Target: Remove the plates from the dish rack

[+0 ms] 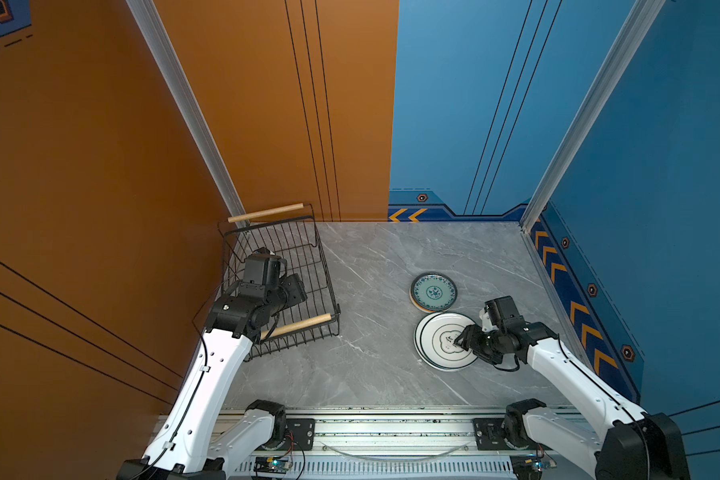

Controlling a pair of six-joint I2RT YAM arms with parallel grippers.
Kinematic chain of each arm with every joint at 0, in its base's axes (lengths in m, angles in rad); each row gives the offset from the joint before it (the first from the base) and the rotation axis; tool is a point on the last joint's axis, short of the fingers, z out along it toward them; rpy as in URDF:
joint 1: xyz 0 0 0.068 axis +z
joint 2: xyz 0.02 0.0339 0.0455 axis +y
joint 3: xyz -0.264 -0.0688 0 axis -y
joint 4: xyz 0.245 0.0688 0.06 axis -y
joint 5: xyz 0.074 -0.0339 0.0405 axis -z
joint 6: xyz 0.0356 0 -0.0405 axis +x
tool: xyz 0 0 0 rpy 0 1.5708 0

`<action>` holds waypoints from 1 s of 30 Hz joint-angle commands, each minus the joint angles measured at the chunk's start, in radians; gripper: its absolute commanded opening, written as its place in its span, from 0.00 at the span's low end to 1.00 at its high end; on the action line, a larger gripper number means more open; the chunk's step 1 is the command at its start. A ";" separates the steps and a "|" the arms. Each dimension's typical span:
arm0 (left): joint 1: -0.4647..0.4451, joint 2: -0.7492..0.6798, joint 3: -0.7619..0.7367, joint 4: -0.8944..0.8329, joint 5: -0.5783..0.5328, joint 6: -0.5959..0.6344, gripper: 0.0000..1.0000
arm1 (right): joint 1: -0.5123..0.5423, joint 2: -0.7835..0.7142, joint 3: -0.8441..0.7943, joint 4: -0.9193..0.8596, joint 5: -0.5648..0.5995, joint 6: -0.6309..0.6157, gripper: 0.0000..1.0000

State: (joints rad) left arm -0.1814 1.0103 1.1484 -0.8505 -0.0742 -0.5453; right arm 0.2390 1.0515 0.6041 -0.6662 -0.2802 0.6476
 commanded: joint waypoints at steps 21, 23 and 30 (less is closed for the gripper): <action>-0.007 0.078 -0.025 -0.007 0.040 0.024 0.68 | 0.105 0.135 0.092 -0.067 0.175 -0.032 0.85; -0.016 0.097 -0.023 -0.001 0.040 0.019 0.68 | 0.107 0.138 0.097 -0.067 0.186 -0.032 0.98; -0.073 0.183 -0.001 0.051 0.038 0.003 0.68 | 0.108 0.140 0.116 -0.065 0.205 -0.039 1.00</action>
State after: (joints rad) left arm -0.2371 1.1652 1.1381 -0.8272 -0.0479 -0.5392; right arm 0.3408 1.1870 0.6926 -0.7181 -0.1154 0.6205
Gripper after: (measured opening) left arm 0.679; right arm 0.997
